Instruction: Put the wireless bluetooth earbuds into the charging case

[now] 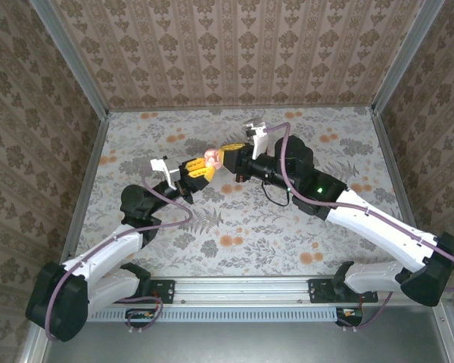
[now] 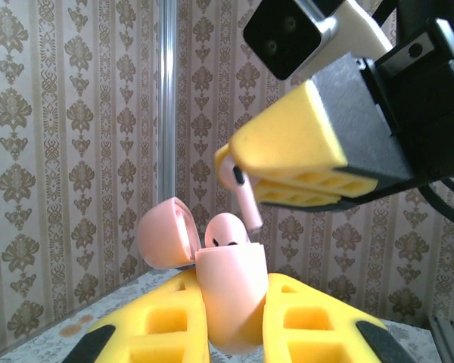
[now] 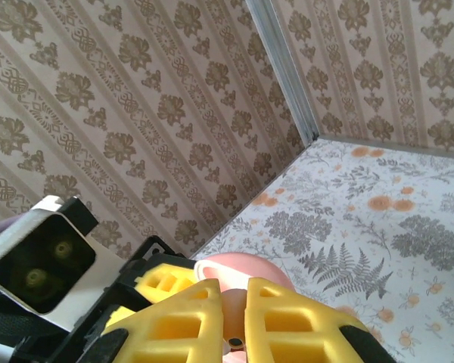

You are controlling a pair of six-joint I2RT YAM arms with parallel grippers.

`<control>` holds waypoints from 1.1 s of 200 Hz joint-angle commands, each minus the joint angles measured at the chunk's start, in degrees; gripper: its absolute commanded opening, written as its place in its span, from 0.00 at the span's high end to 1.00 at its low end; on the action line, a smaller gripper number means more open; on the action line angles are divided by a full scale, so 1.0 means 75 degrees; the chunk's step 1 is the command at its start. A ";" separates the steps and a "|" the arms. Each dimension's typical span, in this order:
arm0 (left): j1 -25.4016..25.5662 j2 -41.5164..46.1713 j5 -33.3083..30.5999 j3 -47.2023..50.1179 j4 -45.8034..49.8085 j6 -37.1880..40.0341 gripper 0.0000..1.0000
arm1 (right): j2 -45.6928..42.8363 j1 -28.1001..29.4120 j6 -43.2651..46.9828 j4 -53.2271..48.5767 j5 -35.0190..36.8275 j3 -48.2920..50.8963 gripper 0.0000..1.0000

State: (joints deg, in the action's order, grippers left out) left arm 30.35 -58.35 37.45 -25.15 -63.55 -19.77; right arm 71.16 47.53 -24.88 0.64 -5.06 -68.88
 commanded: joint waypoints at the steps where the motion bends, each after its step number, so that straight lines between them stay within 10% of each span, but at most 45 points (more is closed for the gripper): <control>1: 0.0042 0.0173 -0.0037 -0.0233 -0.0352 -0.0151 1.00 | 0.0090 0.0058 -0.0210 0.0231 -0.0169 0.0141 0.90; 137: 0.0043 0.0175 -0.0469 -0.0327 -0.0340 -0.0232 1.00 | -0.0174 0.0073 -0.1101 0.0807 -0.0286 0.1018 0.90; 220: 0.0043 0.0174 -0.0398 -0.0306 -0.0293 -0.0199 1.00 | -0.0709 -0.0187 -0.0849 -0.0555 0.0159 0.0287 0.45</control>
State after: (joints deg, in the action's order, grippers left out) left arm 30.65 -58.19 34.87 -25.47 -63.26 -20.43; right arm 69.52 47.20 -31.46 0.27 -4.93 -63.11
